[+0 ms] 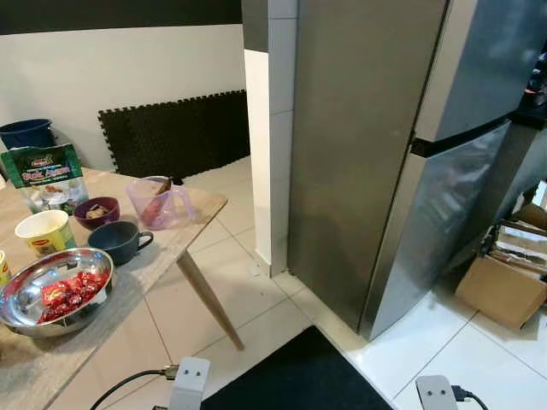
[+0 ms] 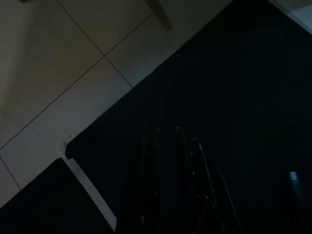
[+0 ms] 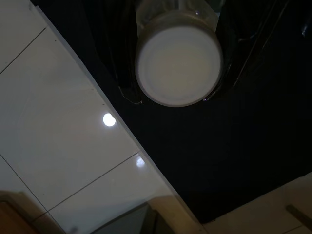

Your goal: Restocking fridge

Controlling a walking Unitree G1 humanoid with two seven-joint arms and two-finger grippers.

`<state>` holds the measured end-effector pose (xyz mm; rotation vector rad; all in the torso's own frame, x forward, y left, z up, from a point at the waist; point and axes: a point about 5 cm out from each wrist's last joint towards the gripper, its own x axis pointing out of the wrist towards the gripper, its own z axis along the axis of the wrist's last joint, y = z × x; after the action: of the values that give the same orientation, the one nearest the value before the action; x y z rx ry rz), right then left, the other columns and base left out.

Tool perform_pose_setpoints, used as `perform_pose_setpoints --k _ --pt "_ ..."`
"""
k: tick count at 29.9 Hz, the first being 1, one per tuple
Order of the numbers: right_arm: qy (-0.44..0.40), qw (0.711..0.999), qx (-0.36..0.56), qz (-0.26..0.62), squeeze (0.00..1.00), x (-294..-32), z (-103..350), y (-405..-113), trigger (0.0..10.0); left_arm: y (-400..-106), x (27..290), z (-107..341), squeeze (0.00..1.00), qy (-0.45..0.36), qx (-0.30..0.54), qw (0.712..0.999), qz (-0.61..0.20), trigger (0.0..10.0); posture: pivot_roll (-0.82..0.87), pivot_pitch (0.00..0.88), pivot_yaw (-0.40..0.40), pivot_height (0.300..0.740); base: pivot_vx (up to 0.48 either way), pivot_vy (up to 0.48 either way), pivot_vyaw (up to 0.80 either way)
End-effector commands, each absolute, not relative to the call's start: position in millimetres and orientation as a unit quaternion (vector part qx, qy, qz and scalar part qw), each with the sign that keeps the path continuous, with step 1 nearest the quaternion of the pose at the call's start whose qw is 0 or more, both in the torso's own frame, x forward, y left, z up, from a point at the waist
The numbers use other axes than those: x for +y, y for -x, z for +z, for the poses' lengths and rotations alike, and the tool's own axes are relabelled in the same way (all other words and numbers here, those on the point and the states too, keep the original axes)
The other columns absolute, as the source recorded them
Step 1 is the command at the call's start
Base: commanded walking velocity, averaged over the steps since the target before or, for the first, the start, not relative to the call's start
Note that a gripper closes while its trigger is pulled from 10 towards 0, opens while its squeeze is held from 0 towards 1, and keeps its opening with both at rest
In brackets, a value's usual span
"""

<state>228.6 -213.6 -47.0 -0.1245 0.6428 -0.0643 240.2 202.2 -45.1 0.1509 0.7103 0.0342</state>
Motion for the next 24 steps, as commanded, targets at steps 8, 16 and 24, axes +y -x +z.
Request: perform_pose_setpoints --k 8,16,24 --pt "0.057 0.949 0.31 -0.029 0.0 -210.9 -45.6 -231.1 10.0 -238.5 206.6 -45.9 0.0 -0.085 0.356 0.931 0.013 10.0 -0.04 0.044 -0.001 0.74 0.0 0.0 0.0" --pt "0.051 0.947 0.315 -0.031 0.0 -210.4 -47.7 -228.4 10.0 -240.0 205.5 -45.2 0.0 -0.082 0.356 0.931 0.009 10.0 -0.04 0.045 0.007 0.74 0.263 0.0 0.0" --pt "0.042 0.947 0.318 -0.034 0.0 -210.4 -48.8 -227.0 10.0 -241.8 205.0 -43.9 0.0 -0.078 0.352 0.933 0.009 10.0 -0.04 0.046 0.009 0.74 0.353 0.0 0.0"
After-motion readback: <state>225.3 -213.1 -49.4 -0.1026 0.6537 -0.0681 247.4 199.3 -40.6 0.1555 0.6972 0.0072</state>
